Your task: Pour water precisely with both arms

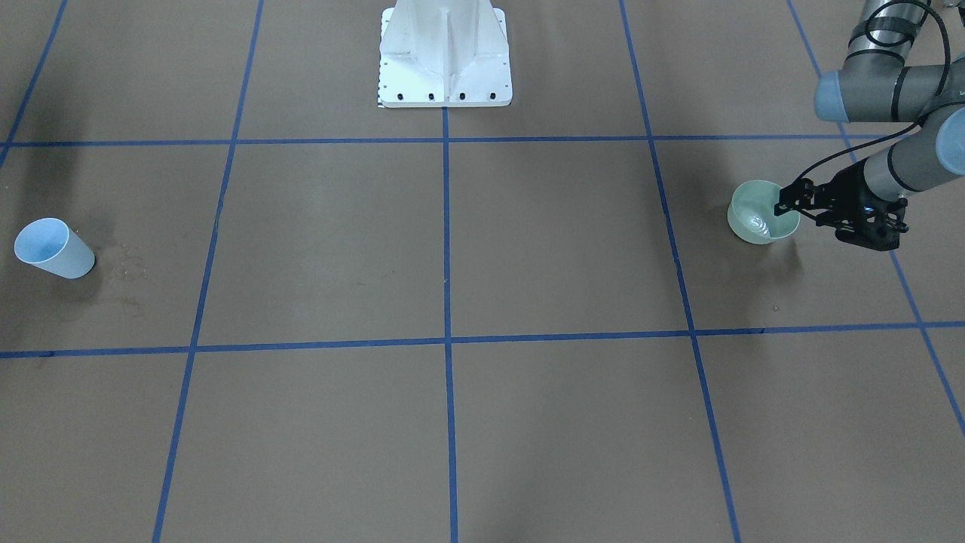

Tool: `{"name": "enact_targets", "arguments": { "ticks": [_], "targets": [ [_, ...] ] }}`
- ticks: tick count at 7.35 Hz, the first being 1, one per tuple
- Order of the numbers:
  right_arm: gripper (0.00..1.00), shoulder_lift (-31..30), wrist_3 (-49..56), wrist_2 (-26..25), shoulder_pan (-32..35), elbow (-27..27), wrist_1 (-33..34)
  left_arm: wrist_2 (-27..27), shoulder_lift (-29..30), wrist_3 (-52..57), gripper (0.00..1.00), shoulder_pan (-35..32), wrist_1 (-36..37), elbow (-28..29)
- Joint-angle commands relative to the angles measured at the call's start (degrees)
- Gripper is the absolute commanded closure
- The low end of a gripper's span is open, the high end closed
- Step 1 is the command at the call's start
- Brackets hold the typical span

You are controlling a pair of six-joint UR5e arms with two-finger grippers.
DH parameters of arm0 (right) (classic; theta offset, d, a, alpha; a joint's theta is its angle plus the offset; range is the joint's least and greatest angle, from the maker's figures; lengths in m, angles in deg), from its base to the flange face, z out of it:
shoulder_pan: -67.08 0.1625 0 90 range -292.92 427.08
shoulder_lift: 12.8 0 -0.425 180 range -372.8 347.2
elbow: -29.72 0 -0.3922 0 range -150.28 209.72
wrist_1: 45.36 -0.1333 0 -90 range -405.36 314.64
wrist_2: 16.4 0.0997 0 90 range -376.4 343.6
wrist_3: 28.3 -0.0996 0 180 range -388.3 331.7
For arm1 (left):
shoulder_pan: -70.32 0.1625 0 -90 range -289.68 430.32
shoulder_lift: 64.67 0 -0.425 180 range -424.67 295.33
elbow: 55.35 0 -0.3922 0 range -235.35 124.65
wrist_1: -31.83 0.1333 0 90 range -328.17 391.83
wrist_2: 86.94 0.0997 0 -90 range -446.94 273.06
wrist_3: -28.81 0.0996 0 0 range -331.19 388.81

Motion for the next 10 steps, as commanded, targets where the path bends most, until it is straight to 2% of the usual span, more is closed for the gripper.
{"name": "enact_targets", "arguments": {
  "ticks": [1,3,4,6,7,8,9,10],
  "targets": [
    [0.01,0.0,0.03,-0.01,-0.32,0.05,0.0,0.0,0.19,-0.24,1.0,0.08,0.06,-0.33],
    [0.01,0.0,0.03,-0.01,-0.32,0.14,-0.09,-0.17,1.49,-4.25,1.0,0.08,0.15,-0.69],
    [0.0,0.0,0.03,-0.01,-0.32,0.14,-0.09,-0.52,4.03,-9.59,1.0,0.08,0.59,-3.13],
    [0.01,0.18,0.03,-0.1,-0.32,0.14,-0.09,-0.62,13.06,-27.49,1.0,1.47,1.12,-6.22],
    [0.01,0.18,0.03,-0.19,-0.32,0.49,-0.09,-0.01,18.67,-35.58,1.0,5.48,1.2,-5.79],
    [0.01,0.44,0.03,-0.19,-0.32,1.36,-0.09,1.22,25.26,-44.27,1.0,11.01,1.29,-4.31],
    [0.01,0.44,0.03,-0.19,-0.32,1.63,-0.09,5.41,31.5,-48.36,1.0,13.24,1.29,-0.38],
    [0.01,0.61,0.03,-0.19,-0.32,1.81,-0.09,8.32,40.0,-51.36,1.0,16.91,1.29,7.75]
  ]
}}
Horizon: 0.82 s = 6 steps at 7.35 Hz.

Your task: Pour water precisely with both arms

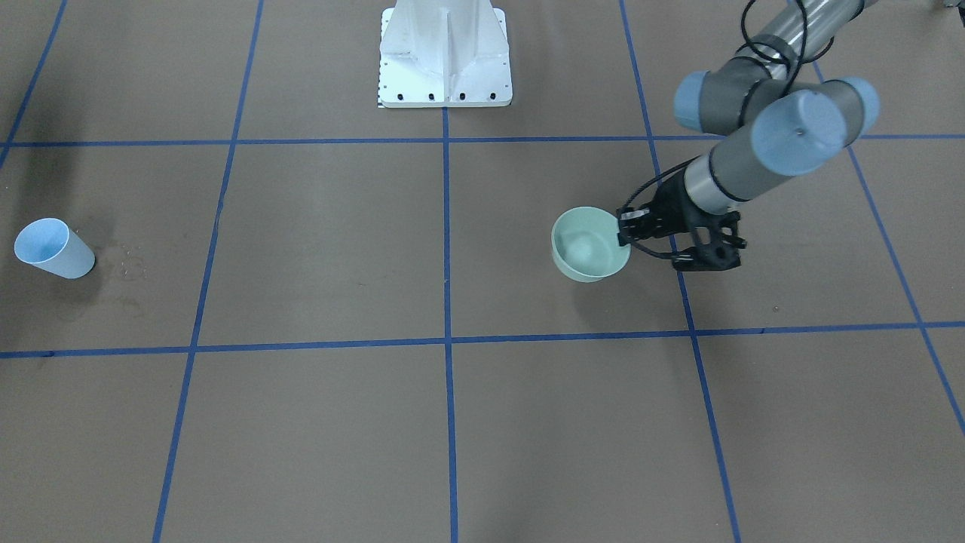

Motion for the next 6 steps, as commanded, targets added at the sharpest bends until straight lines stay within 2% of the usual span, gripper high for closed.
{"name": "enact_targets", "arguments": {
  "ticks": [1,2,6],
  "targets": [
    [0.01,0.26,0.0,0.08,0.0,0.17,-0.09,4.82,17.45,-6.07,1.0,4.86,0.02,15.73],
    [0.01,0.26,0.0,0.08,0.0,0.17,-0.09,4.92,20.31,-6.08,1.0,5.12,-0.33,19.82],
    [0.01,0.35,-0.09,0.08,0.0,-0.01,-2.36,6.49,20.16,-6.08,1.0,8.28,-0.6,20.91]
  ]
}}
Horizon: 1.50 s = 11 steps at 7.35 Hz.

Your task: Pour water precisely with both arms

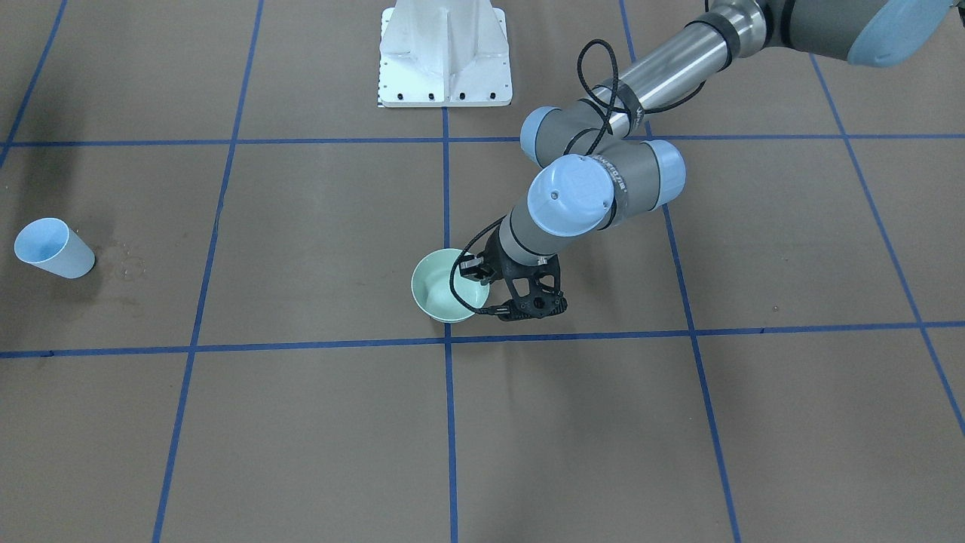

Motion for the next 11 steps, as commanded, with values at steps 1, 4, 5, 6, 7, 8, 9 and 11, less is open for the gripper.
{"name": "enact_targets", "arguments": {
  "ticks": [1,4,5,6,7,8,9,11],
  "targets": [
    [0.01,0.01,-0.03,0.0,0.0,0.31,-1.37,1.7,0.13,-0.01,1.0,1.83,-0.16,0.82],
    [0.01,0.01,-0.03,-0.09,0.0,0.14,-1.37,4.5,0.31,-0.1,0.01,1.57,0.01,0.3],
    [0.01,0.01,-0.12,-0.09,0.0,0.31,-1.37,4.7,0.22,-0.1,0.0,1.39,0.01,-0.31],
    [0.01,0.01,-0.03,-0.09,0.0,0.14,-1.46,4.61,0.14,-0.1,0.0,0.87,0.36,-1.62],
    [0.01,-0.17,0.23,-0.09,0.0,0.57,-1.46,4.17,-0.3,-0.36,0.0,-0.18,0.45,-5.2],
    [0.01,-1.13,0.15,1.39,-0.69,-0.12,-7.29,3.65,-1.96,-0.97,0.0,-1.06,3.15,-9.33],
    [0.01,-4.01,-0.03,2.02,-2.7,0.22,-15.26,3.64,-4.41,-0.98,0.0,-1.76,6.66,-14.15],
    [0.01,-9.03,-6.21,3.69,-7.8,1.1,-35.98,3.64,-12.83,-0.63,0.0,-3.0,8.27,-23.48]
  ]
}}
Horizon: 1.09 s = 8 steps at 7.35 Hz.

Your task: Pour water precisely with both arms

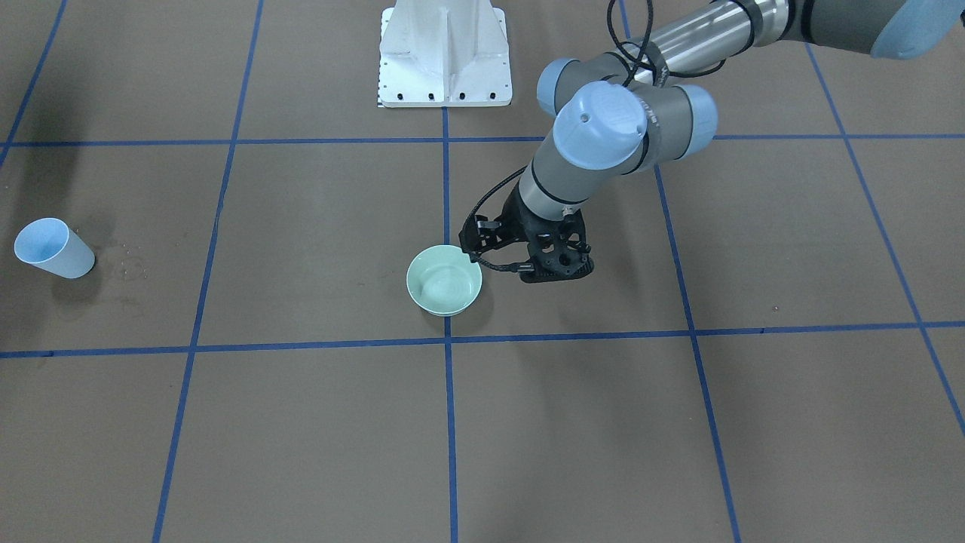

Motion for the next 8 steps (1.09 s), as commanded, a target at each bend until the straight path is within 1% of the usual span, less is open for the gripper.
{"name": "enact_targets", "arguments": {
  "ticks": [1,2,3,4,5,7,8],
  "targets": [
    [0.01,-3.16,-14.28,-1.37,-10.99,1.28,-22.05,-0.03,-6.26,0.42,0.0,-1.28,1.08,-6.72],
    [0.01,-3.26,-20.38,-7.74,-17.34,2.34,-31.02,-0.03,-6.45,0.42,0.0,-1.37,1.08,-6.91],
    [0.01,-4.39,-23.23,-8.85,-18.36,5.04,-37.2,0.06,-6.63,0.59,0.0,-2.07,1.08,-6.91],
    [0.01,-5.27,-23.08,-13.04,-18.63,8.46,-44.05,-0.03,-7.15,0.59,0.0,-2.16,1.08,-6.91],
    [0.01,-5.28,-23.08,-16.04,-19.68,11.02,-48.03,-0.03,-7.15,0.59,0.0,-2.08,1.08,-6.91],
    [0.01,-4.93,-23.6,-17.12,-21.09,12.62,-48.25,-0.03,-7.24,0.51,0.0,-2.16,1.08,-7.35],
    [0.01,-4.58,-24.04,-17.3,-22.14,13.24,-49.38,-0.03,-7.33,0.51,0.0,-2.16,1.08,-7.7]
  ]
}}
